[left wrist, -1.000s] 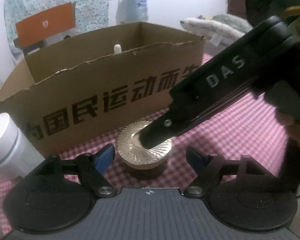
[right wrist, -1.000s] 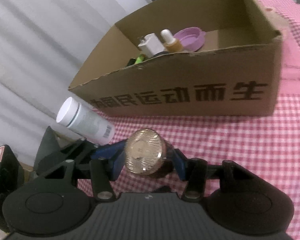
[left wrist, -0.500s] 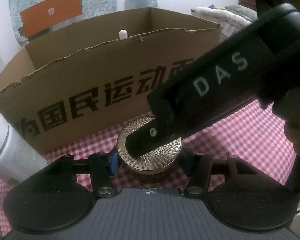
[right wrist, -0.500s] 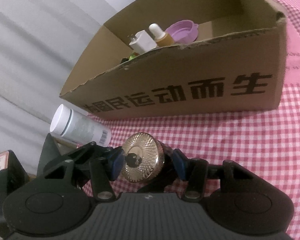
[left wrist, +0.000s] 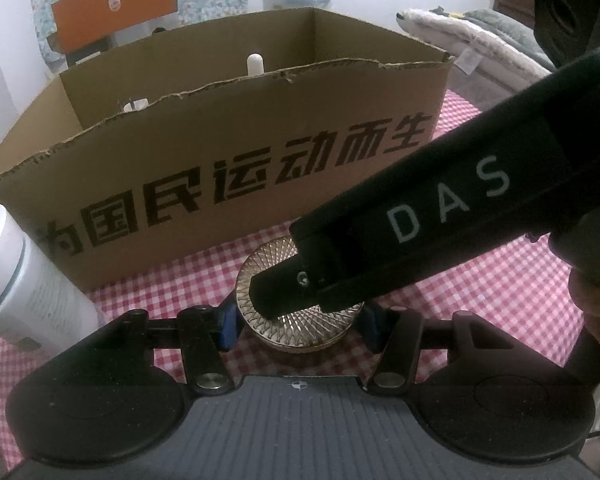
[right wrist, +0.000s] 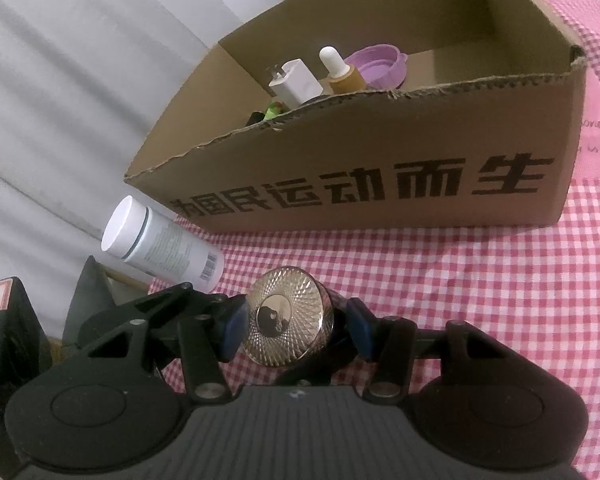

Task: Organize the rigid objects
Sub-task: 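Grasp the gold-lidded jar by its sides with the right gripper, then carry the gold-lidded jar into the box and open the right gripper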

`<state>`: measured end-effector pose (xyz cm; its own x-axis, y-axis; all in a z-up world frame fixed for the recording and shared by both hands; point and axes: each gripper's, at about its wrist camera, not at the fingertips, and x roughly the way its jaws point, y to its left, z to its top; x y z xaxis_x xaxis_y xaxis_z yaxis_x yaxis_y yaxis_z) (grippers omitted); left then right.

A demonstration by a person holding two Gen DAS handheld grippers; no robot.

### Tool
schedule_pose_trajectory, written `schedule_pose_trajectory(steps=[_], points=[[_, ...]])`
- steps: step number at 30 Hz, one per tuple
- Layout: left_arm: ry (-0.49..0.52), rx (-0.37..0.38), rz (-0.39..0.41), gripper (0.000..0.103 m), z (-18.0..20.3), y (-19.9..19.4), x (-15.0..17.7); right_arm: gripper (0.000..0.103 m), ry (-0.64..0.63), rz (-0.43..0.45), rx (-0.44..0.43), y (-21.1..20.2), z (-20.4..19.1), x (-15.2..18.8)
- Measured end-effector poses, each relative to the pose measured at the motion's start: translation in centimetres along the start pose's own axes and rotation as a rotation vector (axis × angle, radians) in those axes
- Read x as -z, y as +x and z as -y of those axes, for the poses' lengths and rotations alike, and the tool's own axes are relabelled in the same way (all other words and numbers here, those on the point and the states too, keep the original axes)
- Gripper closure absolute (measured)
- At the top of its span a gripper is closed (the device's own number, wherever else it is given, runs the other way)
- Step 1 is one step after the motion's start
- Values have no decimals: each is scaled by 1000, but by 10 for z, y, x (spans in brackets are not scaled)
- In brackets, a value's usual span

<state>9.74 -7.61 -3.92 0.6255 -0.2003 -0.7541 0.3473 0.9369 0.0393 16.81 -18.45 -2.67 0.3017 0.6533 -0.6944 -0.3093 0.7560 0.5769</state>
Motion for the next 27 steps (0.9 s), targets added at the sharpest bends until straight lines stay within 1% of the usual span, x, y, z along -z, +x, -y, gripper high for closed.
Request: schedule_pose_trajectory(steps=[11,20,27], points=[[8,-11,41,47,6,-22,0,47,-36,34,9,-14,-11,1],[22,-28,130,47,14,-61,-7,47,-105,115,9,-48,-36,-3],[24,-38,202,47,13,-91,-31,47,-194,189,11,-79,-63,-17]])
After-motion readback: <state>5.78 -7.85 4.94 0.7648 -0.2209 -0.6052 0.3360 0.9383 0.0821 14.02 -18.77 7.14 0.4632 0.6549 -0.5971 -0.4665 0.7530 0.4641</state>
